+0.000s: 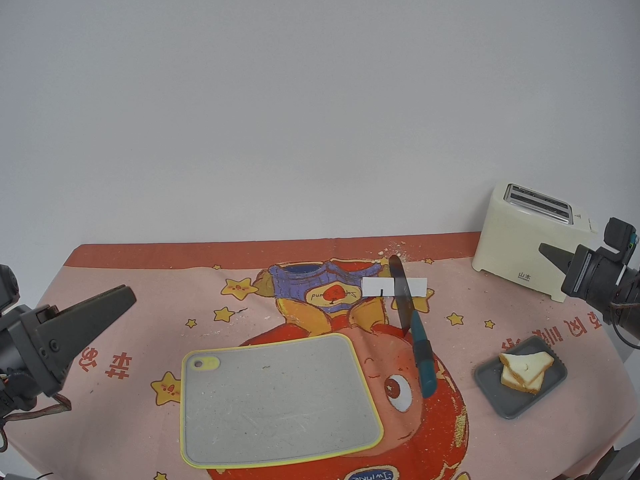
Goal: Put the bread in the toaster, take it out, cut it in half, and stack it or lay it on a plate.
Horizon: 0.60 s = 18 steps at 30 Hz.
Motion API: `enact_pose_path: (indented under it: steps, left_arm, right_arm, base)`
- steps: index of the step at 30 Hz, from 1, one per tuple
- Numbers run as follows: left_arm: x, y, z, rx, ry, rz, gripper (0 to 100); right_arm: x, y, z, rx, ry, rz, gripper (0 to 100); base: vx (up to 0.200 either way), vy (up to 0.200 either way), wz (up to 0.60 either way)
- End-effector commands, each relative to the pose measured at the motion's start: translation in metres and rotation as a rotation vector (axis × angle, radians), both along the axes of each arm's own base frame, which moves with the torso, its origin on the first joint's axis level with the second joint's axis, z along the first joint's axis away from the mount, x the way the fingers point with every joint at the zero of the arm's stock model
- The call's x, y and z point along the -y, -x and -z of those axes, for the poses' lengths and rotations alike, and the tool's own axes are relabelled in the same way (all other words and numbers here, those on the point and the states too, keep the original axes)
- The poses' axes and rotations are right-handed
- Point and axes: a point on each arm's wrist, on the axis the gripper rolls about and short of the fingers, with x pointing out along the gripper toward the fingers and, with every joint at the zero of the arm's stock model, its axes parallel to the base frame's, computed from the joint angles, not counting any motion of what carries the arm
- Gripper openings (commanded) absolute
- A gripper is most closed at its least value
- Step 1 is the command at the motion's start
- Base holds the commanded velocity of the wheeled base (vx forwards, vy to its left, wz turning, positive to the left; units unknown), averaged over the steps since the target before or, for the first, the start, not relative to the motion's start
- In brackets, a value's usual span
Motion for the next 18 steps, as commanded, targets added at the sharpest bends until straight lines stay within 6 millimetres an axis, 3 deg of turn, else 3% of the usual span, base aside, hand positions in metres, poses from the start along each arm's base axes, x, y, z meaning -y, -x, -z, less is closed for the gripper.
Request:
enact_pose_path:
  steps: [1, 12, 16, 18]
  left_arm:
    - [-0.0022, 0.0086, -0.0034, 0.031, 0.014, 0.042, 100]
    - [-0.0018, 0.0087, -0.0014, 0.024, 0.008, 0.063, 100]
    - [-0.0025, 0.0088, -0.0021, 0.035, 0.007, 0.054, 100]
    - [-0.0025, 0.0088, -0.0027, 0.037, 0.009, 0.054, 100]
  right_arm:
    - [0.0002, -0.0001, -0.0009, 0.004, -0.002, 0.001, 0]
    - [0.0001, -0.0002, -0.0002, 0.001, 0.001, 0.001, 0]
    - [0.0001, -0.0002, -0.0002, 0.001, 0.001, 0.001, 0]
    - [0.0002, 0.0, -0.0005, 0.002, -0.001, 0.001, 0]
  base:
    - [-0.2, -0.2, 0.0]
    - [-0.2, -0.2, 0.0]
    - [-0.2, 0.0, 0.0]
    - [0.0, 0.0, 0.0]
